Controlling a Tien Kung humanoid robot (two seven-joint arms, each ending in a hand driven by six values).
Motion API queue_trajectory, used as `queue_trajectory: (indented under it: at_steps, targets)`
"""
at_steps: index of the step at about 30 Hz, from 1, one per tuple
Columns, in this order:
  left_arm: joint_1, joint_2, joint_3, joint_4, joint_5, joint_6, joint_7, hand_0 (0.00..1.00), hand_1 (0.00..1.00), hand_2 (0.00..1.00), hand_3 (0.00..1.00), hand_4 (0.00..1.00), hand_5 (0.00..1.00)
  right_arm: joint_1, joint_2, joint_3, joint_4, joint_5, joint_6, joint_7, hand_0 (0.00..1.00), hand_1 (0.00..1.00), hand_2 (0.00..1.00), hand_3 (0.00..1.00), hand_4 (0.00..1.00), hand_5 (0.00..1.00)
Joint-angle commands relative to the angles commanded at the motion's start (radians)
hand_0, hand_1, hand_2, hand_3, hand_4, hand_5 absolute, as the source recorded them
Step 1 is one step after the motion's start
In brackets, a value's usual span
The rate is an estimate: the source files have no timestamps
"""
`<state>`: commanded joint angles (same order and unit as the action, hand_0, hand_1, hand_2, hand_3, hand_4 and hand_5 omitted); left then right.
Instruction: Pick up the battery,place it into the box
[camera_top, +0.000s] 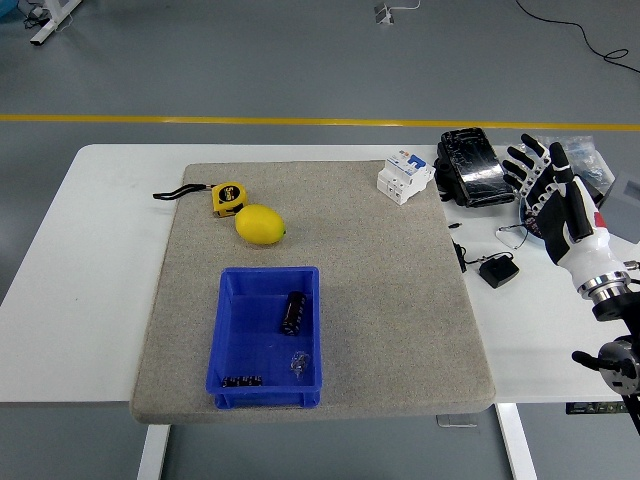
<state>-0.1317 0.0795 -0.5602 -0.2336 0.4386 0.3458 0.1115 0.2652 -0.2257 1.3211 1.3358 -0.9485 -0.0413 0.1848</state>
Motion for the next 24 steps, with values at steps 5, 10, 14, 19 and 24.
queue_trajectory:
  at_steps: [5,10,14,19,24]
  targets:
    - [-0.005,0.001,0.002,0.0,0.0,0.0,-0.002,0.612,0.634,0.706,0.63,0.714,0.609,-0.022,0.007,0.043,0.005,-0.008,-0.005,0.001,0.937,0.877,0.894,0.942,0.998,0.998]
    - [-0.008,0.001,0.014,0.001,-0.019,0.001,-0.009,0.612,0.634,0.706,0.63,0.714,0.609,-0.032,0.009,0.065,0.005,-0.009,-0.004,-0.006,0.937,0.877,0.894,0.942,0.998,0.998]
    - [-0.009,0.0,0.022,0.002,-0.032,0.002,-0.013,0.612,0.634,0.704,0.629,0.714,0.61,-0.038,0.011,0.079,0.003,0.006,-0.01,0.0,0.931,0.87,0.889,0.937,0.998,0.998]
    - [-0.009,-0.002,0.037,0.003,-0.056,0.006,-0.018,0.614,0.631,0.701,0.626,0.717,0.615,-0.041,0.012,0.096,0.003,0.016,-0.016,0.006,0.928,0.864,0.882,0.932,0.998,0.998]
    - [-0.009,-0.004,0.049,0.004,-0.078,0.007,-0.025,0.613,0.631,0.702,0.627,0.714,0.613,-0.039,0.009,0.096,0.006,0.007,-0.015,-0.005,0.925,0.86,0.881,0.926,0.998,0.998]
